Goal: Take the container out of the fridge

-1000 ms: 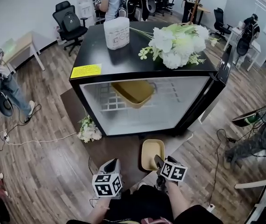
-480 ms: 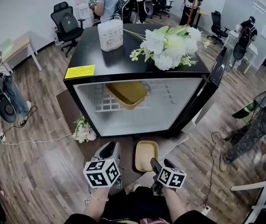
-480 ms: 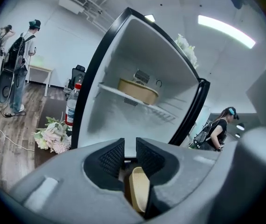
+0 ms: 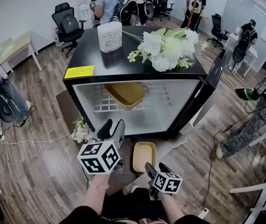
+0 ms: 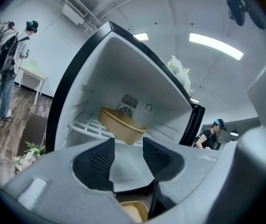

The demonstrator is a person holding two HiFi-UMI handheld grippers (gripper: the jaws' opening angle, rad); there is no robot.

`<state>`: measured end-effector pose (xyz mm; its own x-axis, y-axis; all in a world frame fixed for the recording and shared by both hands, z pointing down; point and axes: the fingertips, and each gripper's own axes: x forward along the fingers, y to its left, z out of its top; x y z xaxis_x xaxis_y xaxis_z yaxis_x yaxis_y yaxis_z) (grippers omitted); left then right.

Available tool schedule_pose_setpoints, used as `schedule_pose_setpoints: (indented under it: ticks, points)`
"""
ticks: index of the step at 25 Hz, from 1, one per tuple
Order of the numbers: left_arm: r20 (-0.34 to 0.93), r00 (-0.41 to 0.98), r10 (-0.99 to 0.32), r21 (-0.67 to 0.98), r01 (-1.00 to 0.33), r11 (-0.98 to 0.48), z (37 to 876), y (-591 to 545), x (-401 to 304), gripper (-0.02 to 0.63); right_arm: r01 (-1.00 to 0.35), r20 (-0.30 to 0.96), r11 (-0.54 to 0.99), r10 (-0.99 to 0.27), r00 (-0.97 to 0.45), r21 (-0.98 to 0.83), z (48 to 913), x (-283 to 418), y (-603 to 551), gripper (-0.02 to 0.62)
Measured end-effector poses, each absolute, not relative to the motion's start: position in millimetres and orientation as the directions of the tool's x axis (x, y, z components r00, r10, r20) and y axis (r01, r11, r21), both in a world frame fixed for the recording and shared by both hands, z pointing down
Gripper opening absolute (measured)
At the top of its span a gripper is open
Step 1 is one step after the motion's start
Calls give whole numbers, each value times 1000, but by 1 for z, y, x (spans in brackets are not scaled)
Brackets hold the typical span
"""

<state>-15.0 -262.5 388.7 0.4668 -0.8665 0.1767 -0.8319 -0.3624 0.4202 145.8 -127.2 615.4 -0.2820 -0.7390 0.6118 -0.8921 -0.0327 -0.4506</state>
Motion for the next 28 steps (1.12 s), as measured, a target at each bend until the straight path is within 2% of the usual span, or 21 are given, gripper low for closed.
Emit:
schedule_pose_setpoints:
  ticks: [8, 12, 28]
  points:
    - [179, 409, -895, 402, -861, -313, 366, -300, -12, 175, -893, 616, -55, -743, -262, -447, 616, 153, -122, 316]
    - [218, 397, -891, 421, -862, -281, 366, -318, -7, 175, -892, 615, -69, -748, -250, -446, 616, 160, -122, 316]
    - [376, 210, -903, 424, -905, -34, 383, -364, -17, 175, -888, 620, -101, -751, -228, -448, 617, 170, -123, 314]
